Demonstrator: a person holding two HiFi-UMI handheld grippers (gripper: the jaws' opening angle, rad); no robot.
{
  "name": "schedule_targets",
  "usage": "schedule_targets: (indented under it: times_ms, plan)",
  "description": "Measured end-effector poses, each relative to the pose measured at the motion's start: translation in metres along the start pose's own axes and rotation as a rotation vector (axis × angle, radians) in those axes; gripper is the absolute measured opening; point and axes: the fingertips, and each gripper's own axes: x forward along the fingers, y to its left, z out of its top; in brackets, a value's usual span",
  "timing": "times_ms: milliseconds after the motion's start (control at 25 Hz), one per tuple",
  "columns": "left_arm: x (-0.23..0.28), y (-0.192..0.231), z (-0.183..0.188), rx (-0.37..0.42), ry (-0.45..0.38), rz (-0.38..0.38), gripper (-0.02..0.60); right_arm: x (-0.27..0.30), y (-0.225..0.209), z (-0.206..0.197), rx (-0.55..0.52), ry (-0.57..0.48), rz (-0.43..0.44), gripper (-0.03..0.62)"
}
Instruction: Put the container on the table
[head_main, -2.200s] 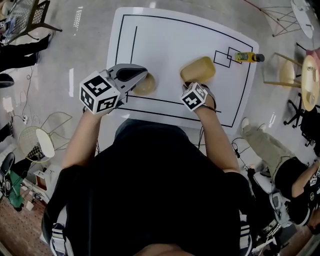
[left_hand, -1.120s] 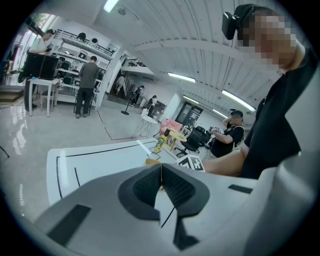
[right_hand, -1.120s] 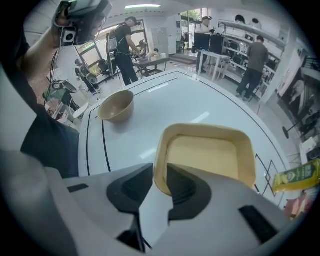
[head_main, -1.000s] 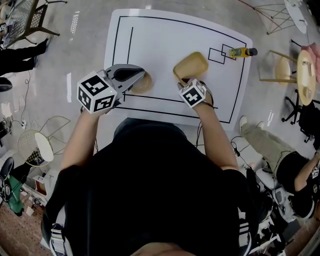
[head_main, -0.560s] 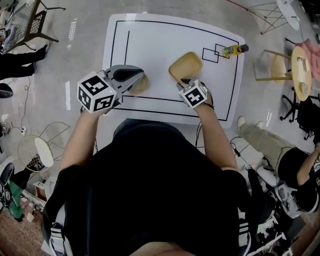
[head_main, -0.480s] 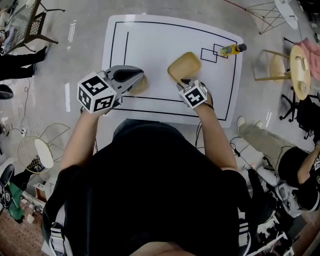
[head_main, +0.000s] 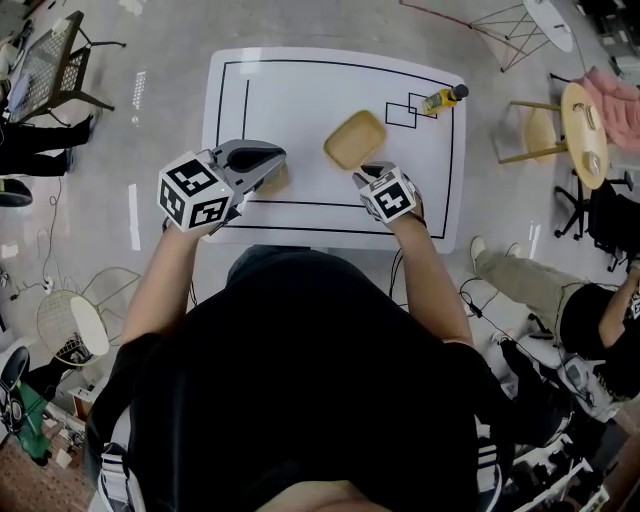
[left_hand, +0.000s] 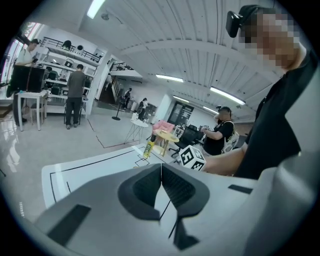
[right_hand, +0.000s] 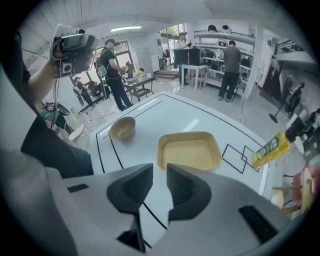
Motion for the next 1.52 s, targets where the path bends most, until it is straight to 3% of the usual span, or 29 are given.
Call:
schedule_targets:
  times_ms: [640, 1520]
  plan:
    - [0.000, -0.047, 0.017, 0.078, -0.020, -0.040, 0.009, -0.076, 0.000, -0.012, 0.035, -0.139, -0.139, 0.083]
    - [0.020, -0.112, 0.047, 0.196, -0.022, -0.123, 0.009, -0.249, -0.033, -0.012, 0.165, -0.519, -0.436, 0.067]
